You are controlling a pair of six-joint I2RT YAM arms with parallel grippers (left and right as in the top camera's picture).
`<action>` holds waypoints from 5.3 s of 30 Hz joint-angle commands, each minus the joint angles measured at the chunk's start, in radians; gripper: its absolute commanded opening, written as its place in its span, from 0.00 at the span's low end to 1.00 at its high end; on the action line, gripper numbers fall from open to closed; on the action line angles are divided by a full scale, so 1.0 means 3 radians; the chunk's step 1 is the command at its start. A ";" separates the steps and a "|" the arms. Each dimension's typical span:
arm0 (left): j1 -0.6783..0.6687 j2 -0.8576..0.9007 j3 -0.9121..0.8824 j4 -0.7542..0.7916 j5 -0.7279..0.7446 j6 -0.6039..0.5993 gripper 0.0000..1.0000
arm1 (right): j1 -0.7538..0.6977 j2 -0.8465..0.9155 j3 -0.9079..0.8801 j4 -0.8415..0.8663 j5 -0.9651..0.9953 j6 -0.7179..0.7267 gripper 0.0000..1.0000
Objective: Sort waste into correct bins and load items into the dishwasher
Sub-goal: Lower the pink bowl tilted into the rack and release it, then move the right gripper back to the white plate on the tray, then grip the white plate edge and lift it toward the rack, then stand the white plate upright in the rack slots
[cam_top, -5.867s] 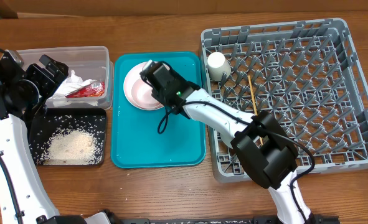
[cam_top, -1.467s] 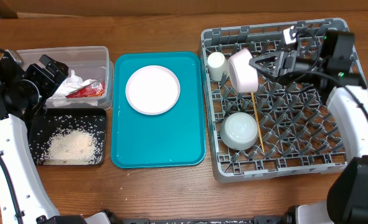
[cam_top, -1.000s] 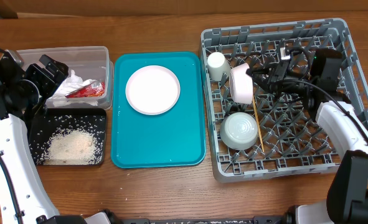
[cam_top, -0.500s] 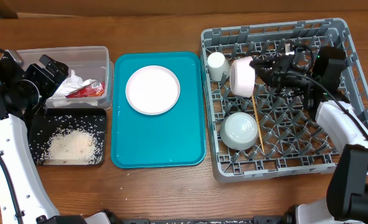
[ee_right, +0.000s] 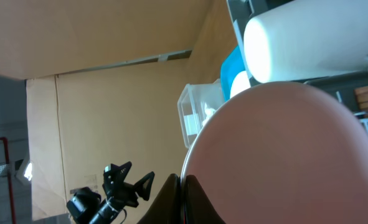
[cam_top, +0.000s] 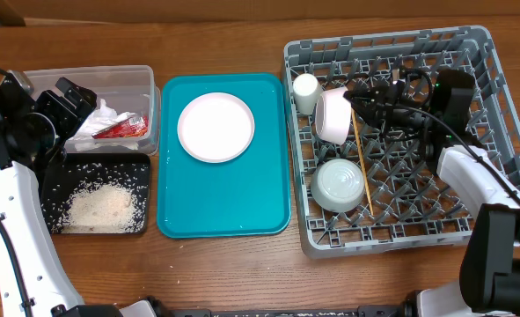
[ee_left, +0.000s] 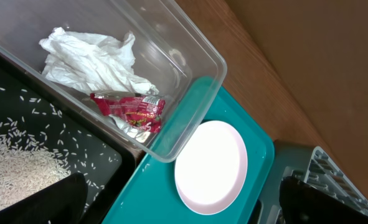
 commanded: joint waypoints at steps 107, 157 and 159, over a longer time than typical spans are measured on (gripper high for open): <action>-0.0022 -0.0001 0.0086 0.0004 -0.0001 -0.0029 1.00 | 0.1834 -0.0453 0.2722 -0.3808 0.5880 -0.3531 0.04; -0.0022 -0.0001 0.0086 0.0004 -0.0001 -0.0029 1.00 | 0.1278 0.0359 0.2295 -0.3805 0.6485 -0.3939 0.62; -0.0022 -0.0001 0.0086 0.0003 -0.0001 -0.0029 1.00 | 0.1311 0.0340 0.2310 -0.3787 0.6269 -0.3937 0.62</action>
